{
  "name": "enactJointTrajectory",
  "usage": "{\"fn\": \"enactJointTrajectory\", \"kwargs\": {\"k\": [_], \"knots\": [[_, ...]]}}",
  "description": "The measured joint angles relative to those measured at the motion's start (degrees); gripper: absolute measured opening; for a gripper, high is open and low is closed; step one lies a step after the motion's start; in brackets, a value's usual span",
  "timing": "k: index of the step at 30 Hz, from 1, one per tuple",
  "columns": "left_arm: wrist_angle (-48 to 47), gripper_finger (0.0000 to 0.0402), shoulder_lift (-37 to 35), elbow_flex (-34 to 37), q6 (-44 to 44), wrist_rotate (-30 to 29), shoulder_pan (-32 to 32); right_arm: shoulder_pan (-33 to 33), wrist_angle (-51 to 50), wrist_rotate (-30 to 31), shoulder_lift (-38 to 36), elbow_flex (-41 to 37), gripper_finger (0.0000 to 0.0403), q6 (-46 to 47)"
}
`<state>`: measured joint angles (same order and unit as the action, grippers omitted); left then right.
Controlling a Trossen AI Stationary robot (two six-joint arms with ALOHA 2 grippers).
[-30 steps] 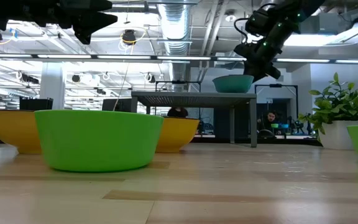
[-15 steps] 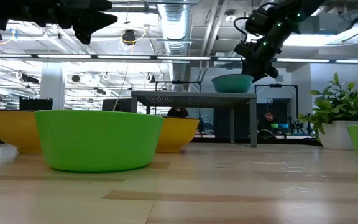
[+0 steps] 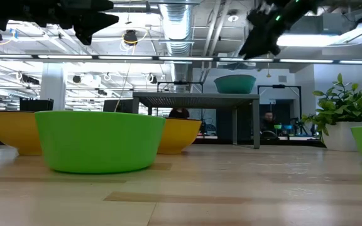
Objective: Pick & Place Mini bowls
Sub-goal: Put the right green bowl on the shelf
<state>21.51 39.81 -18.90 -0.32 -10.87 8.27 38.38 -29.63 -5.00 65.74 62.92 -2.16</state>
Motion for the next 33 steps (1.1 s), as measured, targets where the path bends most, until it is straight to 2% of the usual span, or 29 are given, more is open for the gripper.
{"fn": "enactJointTrajectory", "kwargs": {"k": [4,11,14,18,22,24,30,33], "knots": [[-0.01,0.0191,0.0,0.0,0.0,0.05,-0.01,-7.26,-6.01,-3.92,-5.06,0.0,0.0179,-3.15],[0.08,0.0191,2.26,0.0,-2.8,3.7,0.0,-23.45,-14.88,-4.17,-7.92,-0.74,0.0166,-0.52],[-0.01,0.0191,5.35,0.0,-4.51,4.64,0.25,-29.99,-15.14,-4.16,-8.12,-5.08,0.016,-0.5],[0.0,0.0191,9.47,0.0,-5.14,4.85,1.18,-36.89,-8.33,-4.15,-8.12,-14.32,0.0152,-0.21],[0.05,0.0191,12.22,0.0,-8.57,4.87,1.6,-41.04,4.07,-4.11,-8.06,-23.54,0.0142,3.91],[0.08,0.0191,12.92,0.0,-10.23,4.87,1.6,-42.42,6.08,-4.1,-8.05,-26.19,0.0137,6.74],[0.43,0.0191,13.18,0.0,-10.63,4.83,1.6,-44.81,4.9,-4.12,-7.67,-27.63,0.0128,17.47],[0.45,0.0191,13.18,0.0,-10.63,4.77,1.6,-45.64,-0.64,-4.35,-7.62,-27.63,0.013,18.63]]}}
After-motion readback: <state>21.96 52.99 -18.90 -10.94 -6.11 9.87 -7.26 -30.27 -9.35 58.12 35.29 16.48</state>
